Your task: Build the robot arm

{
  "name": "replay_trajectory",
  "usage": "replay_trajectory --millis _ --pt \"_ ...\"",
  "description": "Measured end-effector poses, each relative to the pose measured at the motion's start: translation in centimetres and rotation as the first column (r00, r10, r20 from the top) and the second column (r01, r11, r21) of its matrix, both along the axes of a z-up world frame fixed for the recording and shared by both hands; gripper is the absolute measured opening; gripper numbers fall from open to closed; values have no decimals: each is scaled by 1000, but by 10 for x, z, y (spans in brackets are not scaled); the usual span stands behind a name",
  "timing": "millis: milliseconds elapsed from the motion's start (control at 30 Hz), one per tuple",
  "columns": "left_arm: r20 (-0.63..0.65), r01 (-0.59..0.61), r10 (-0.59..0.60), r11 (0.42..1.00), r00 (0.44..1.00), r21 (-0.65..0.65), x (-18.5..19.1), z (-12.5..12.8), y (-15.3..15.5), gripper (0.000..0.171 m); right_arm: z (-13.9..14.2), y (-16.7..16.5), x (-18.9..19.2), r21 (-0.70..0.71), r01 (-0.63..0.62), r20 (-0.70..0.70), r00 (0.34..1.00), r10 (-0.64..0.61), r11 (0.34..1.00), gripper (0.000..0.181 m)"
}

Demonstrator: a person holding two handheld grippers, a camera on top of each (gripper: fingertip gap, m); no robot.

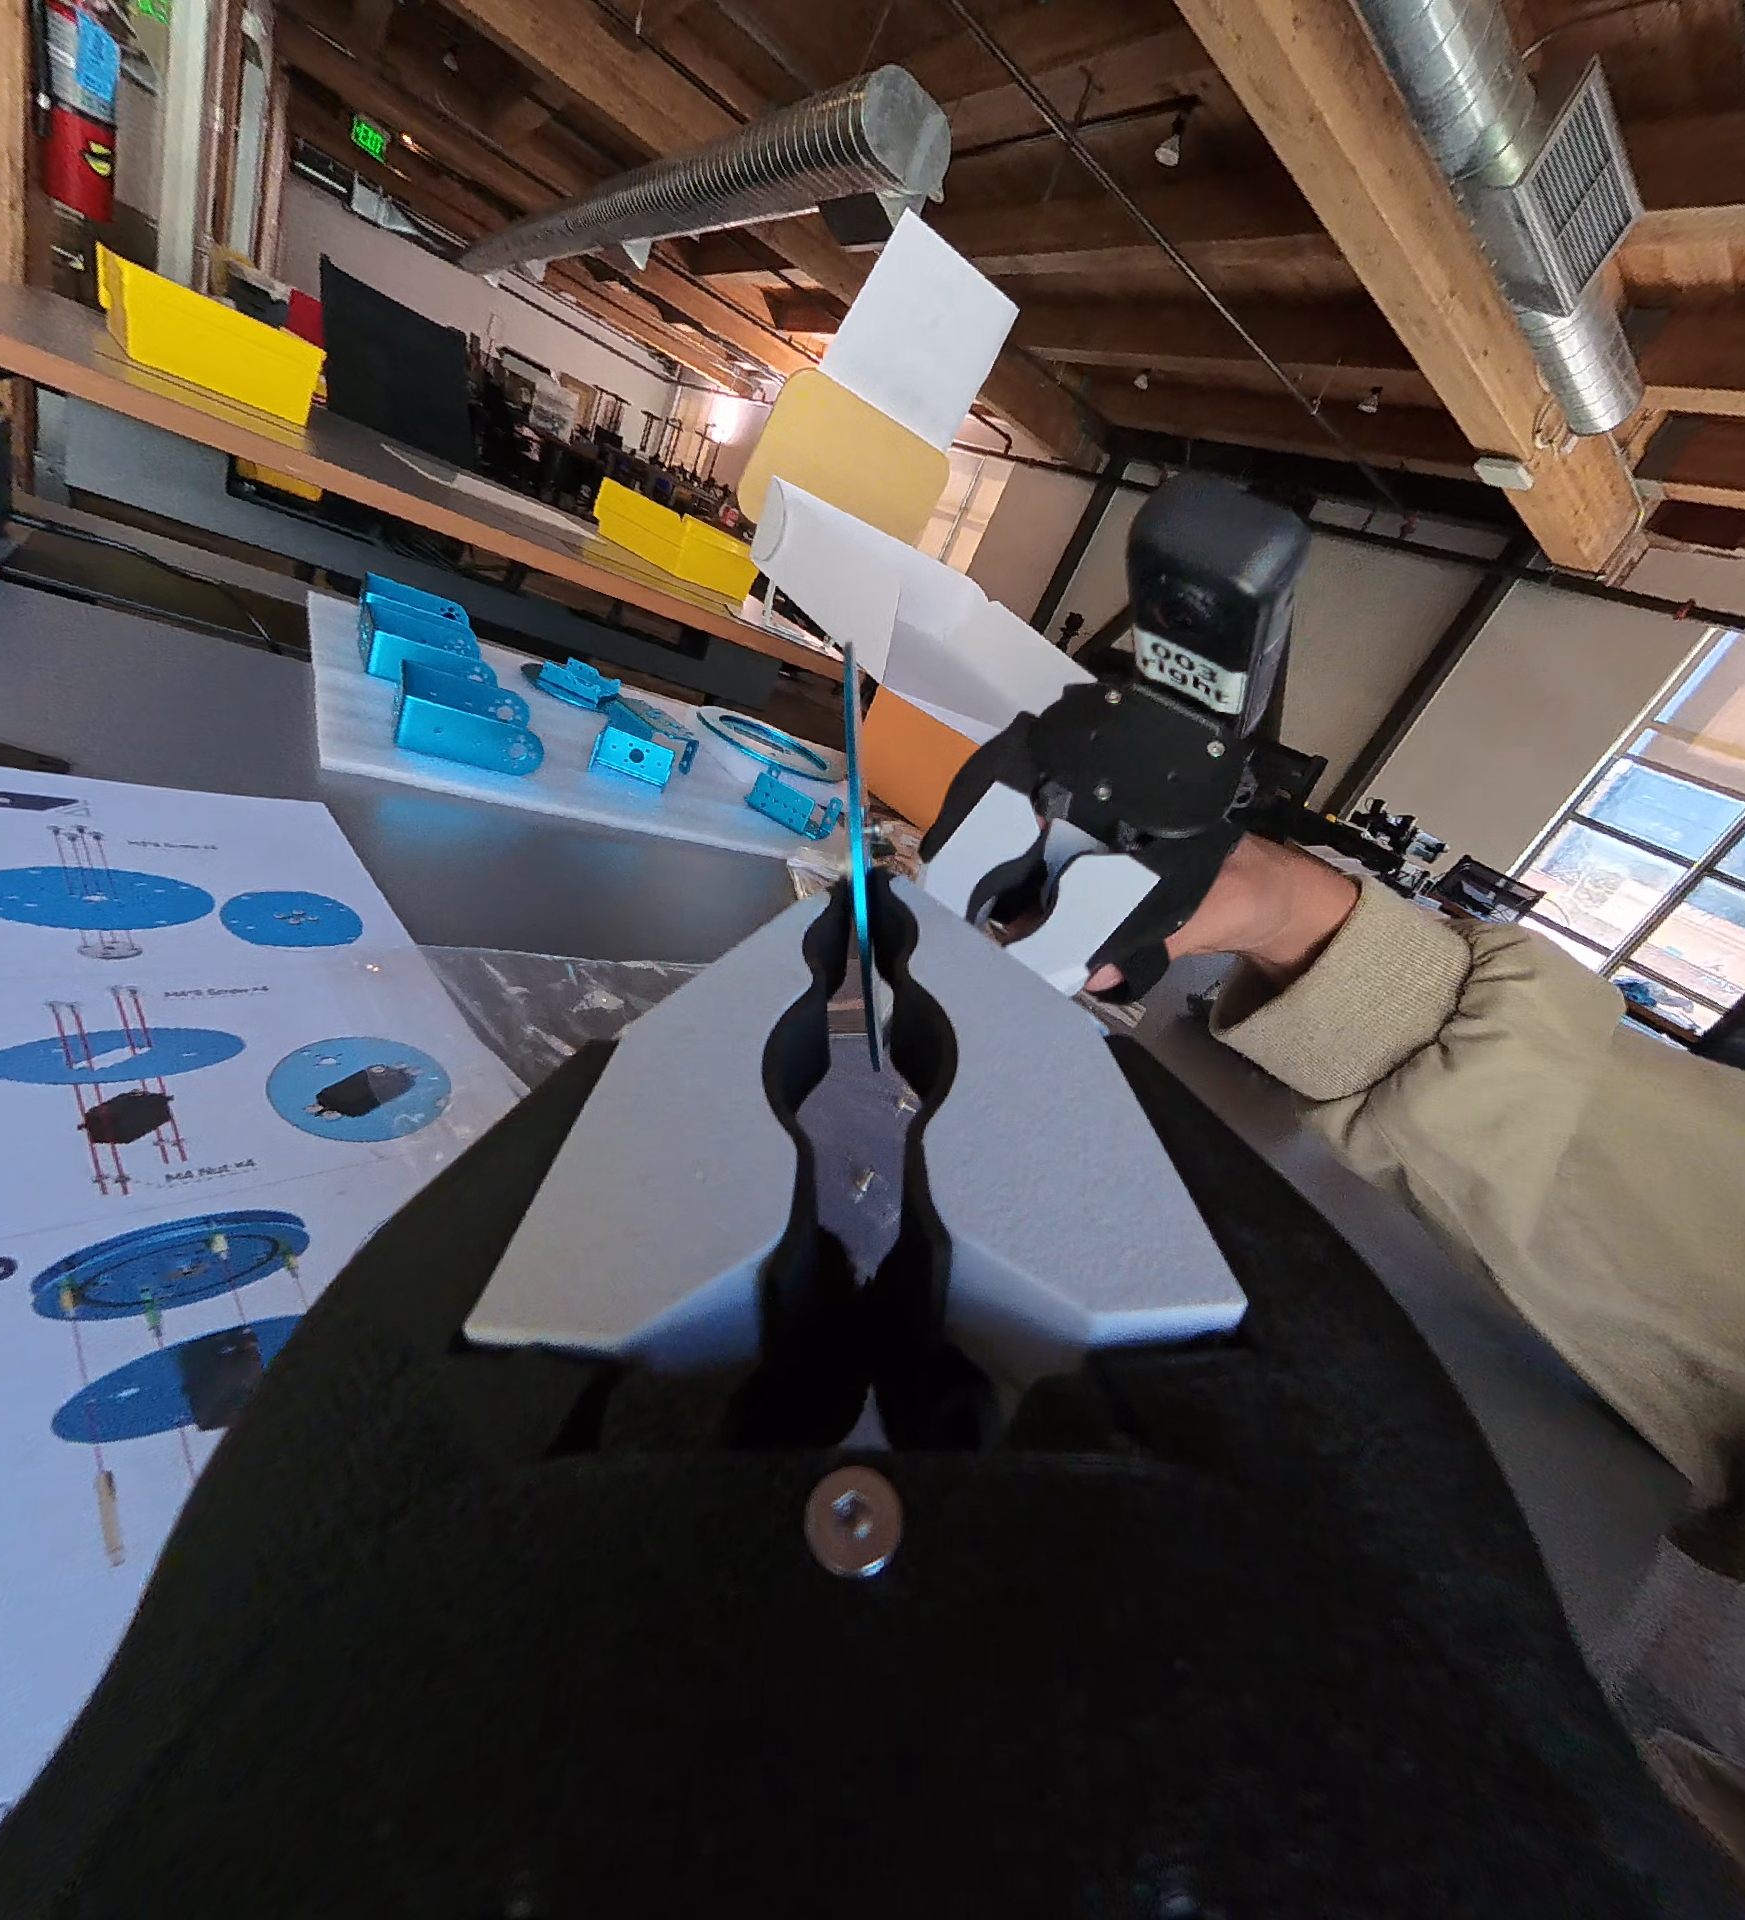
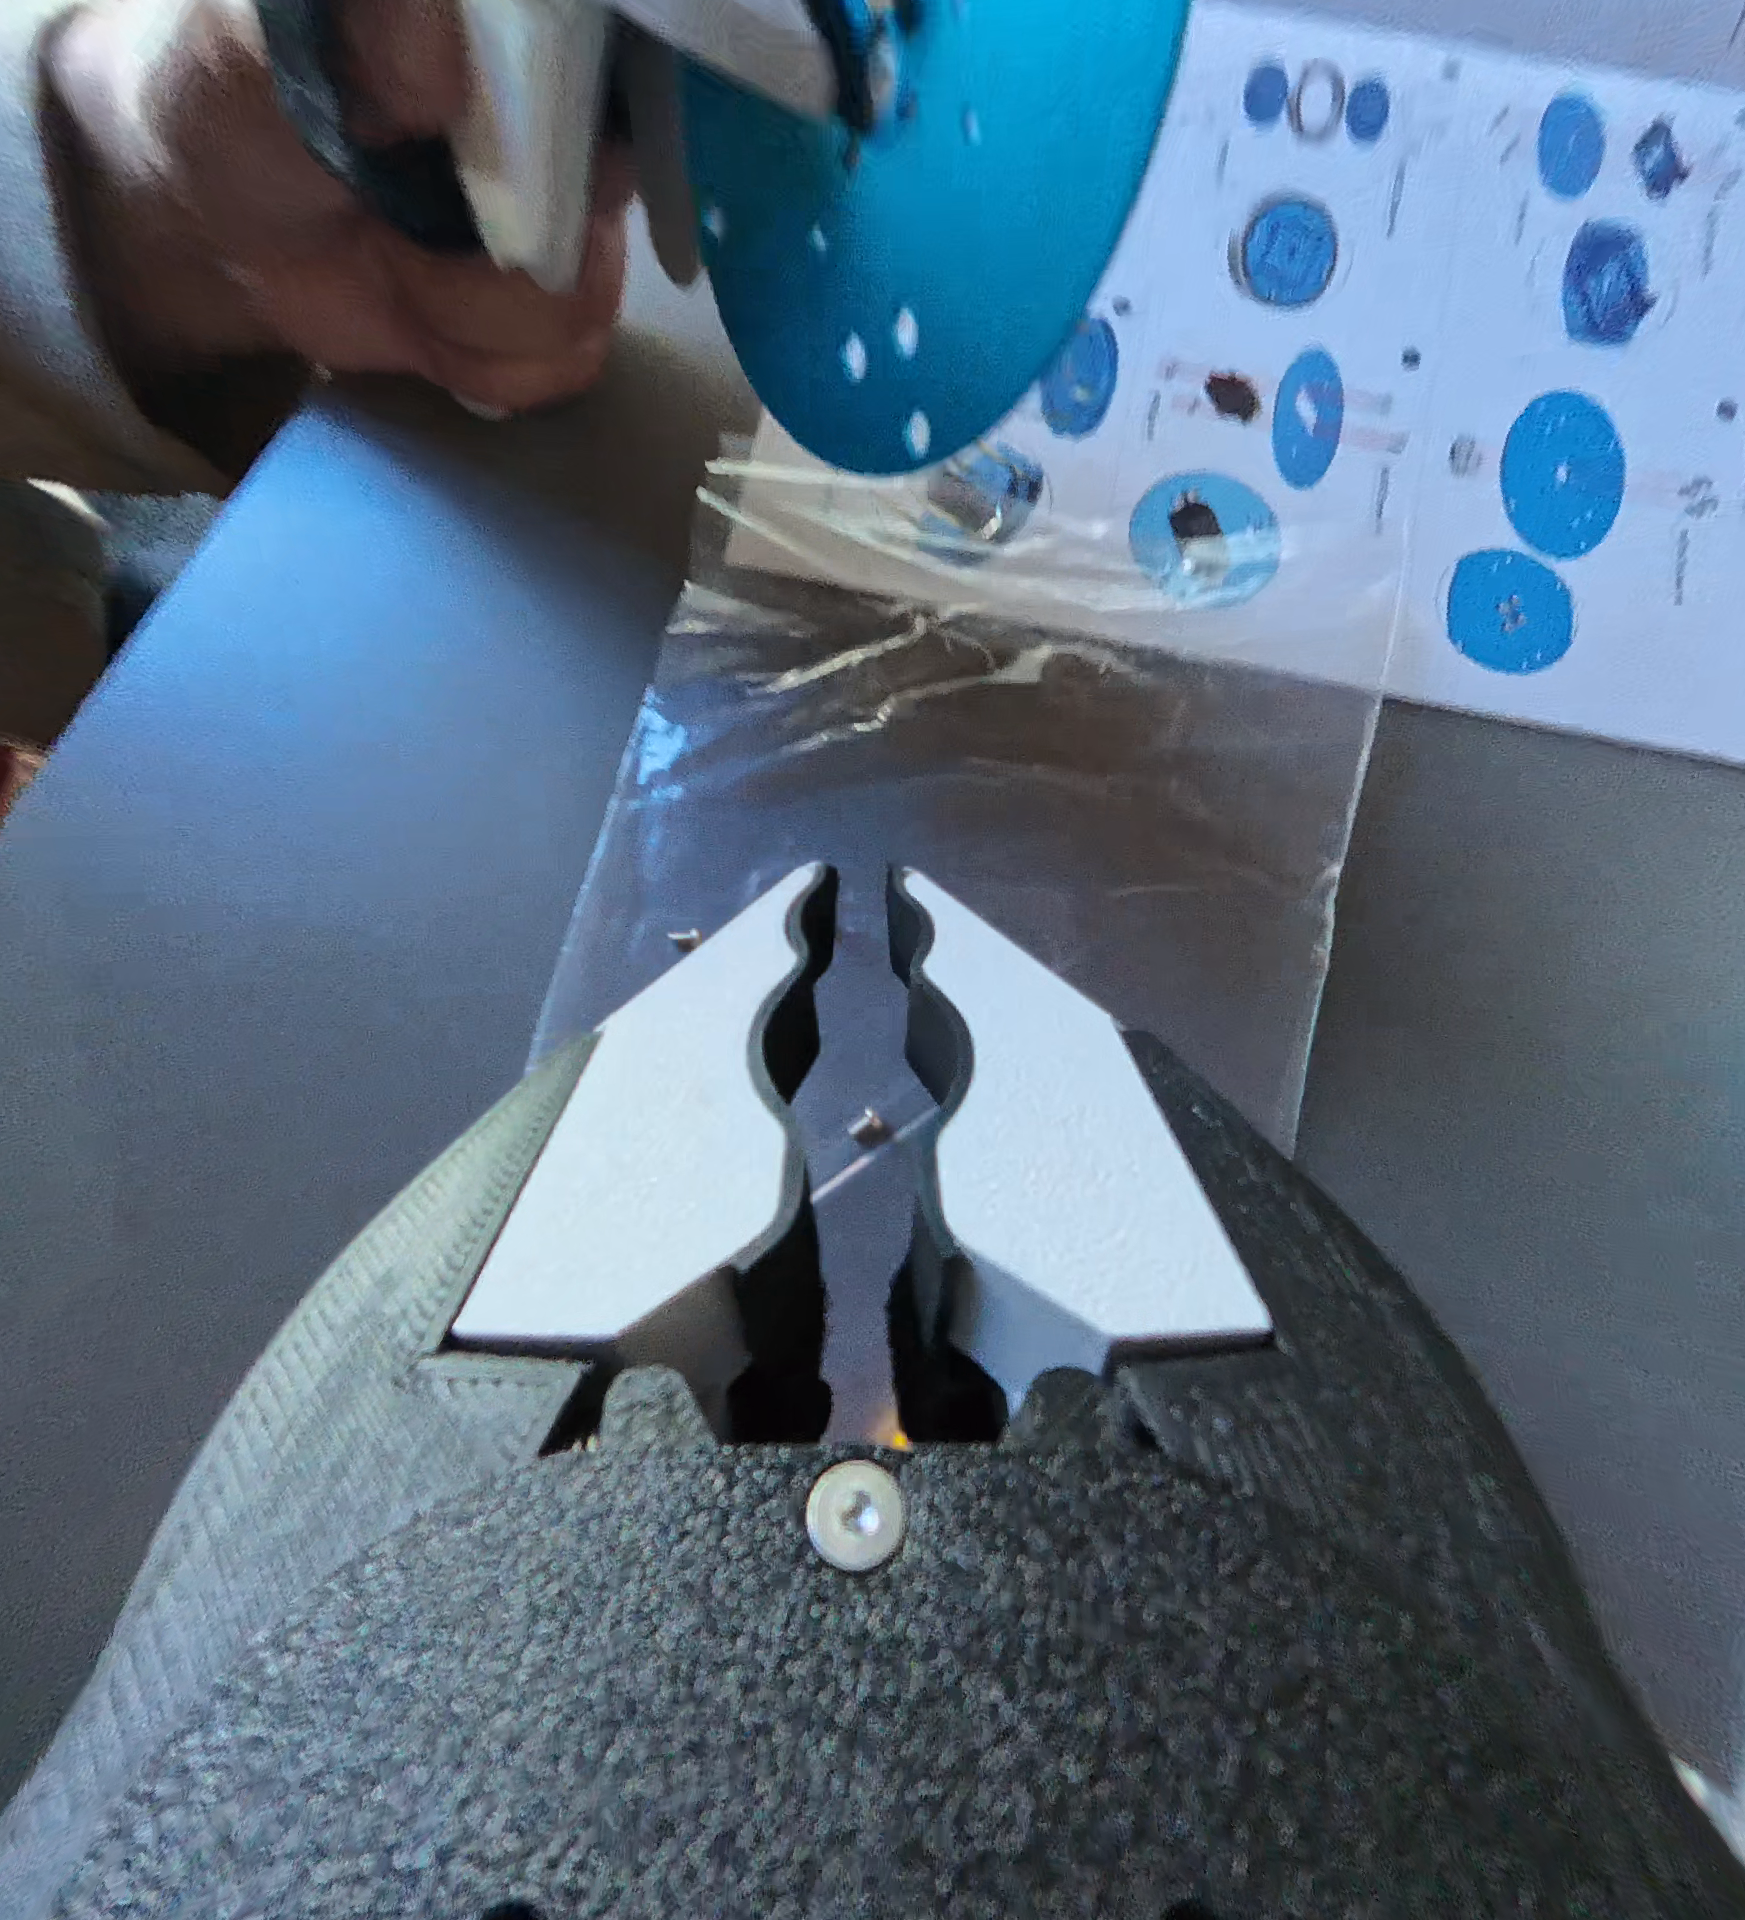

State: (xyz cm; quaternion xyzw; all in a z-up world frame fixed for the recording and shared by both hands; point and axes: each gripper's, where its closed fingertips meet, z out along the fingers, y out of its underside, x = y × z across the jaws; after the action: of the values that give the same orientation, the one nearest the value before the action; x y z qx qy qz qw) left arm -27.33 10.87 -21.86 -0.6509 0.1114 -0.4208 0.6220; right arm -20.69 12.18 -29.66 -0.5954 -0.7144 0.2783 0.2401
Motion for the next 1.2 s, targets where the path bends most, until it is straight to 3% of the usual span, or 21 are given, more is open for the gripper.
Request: replay_trajectory --millis 67,167,333,500,800,1067,1133,1200 --pt "14 -6 6 1000 1000 3 -3 1 0 3 -6 2 3 14 42 70 997 -43 999 8" --pt "39 -9 9 1000 999 11 -6 4 -1 3 -14 17 24 106 184 176 964 -201 977 8" --pt "19 3 -3 1000 1000 8 -3 2 -1 3 -9 7 37 23 351 36 936 -351 936 7" --pt "-29 9 -9 1000 1000 -11 3 -3 2 3 -19 12 50 48 450 214 867 -449 892 11" --pt "-61 1 -2 1000 998 -16 6 -6 2 3 -38 20 55 2 565 503 712 -489 825 15" --pt "-64 -23 23 1000 998 -6 3 -5 2 3 -31 9 46 -10 539 499 732 -463 842 15" --pt "-63 -31 30 1000 998 -3 3 -4 1 3 -27 9 40 4 500 473 762 -442 866 13" --pt "-72 -36 34 999 997 -25 4 -7 4 3 -28 11 43 59 384 489 794 -362 922 18"
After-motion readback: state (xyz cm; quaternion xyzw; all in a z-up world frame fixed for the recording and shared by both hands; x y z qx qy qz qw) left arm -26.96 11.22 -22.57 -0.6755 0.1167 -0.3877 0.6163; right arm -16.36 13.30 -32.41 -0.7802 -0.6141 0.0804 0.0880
